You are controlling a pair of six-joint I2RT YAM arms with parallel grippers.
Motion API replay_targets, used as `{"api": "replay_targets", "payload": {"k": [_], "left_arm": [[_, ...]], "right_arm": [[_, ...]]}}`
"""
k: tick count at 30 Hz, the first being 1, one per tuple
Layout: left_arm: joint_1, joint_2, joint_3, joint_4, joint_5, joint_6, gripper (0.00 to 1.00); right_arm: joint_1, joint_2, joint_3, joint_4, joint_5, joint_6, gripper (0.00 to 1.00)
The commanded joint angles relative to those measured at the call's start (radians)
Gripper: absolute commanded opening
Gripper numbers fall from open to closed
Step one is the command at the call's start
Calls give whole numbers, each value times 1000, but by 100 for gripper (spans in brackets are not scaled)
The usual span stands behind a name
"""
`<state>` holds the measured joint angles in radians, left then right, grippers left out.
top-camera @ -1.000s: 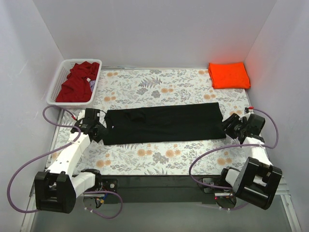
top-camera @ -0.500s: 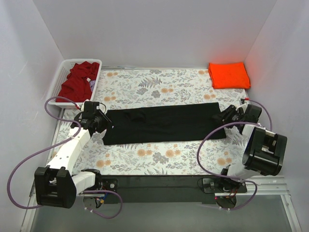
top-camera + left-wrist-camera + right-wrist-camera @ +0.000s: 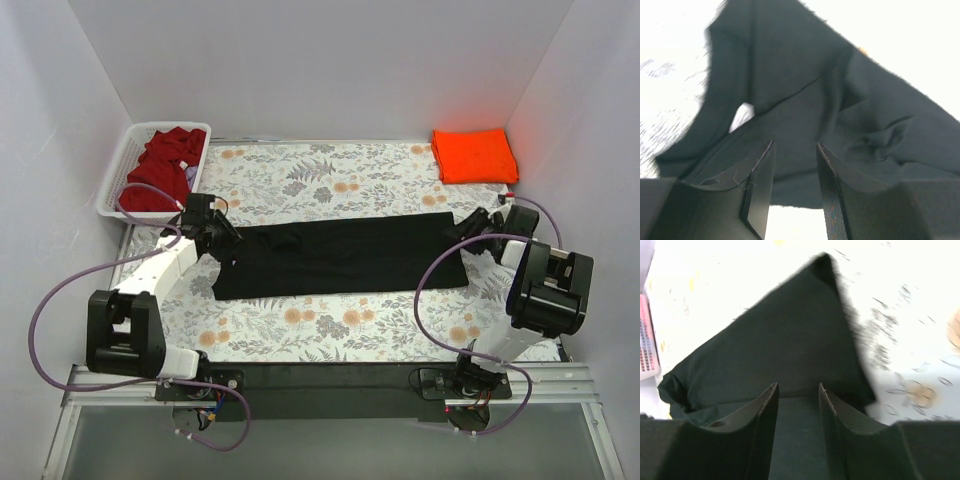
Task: Fold and stack the t-shirts
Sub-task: Fold the tshirt
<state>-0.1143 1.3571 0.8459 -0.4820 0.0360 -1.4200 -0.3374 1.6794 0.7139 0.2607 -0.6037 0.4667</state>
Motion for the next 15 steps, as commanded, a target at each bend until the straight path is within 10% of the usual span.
{"api": "replay_targets", "payload": {"k": [1,15], "left_arm": [[-4,63,82,68,53,-3,37],[-13,299,217,155,80,-71,38]], "right_arm": [[55,-98,74,17,-19,-75,45],[648,173,415,12,-171,-183,48]]}}
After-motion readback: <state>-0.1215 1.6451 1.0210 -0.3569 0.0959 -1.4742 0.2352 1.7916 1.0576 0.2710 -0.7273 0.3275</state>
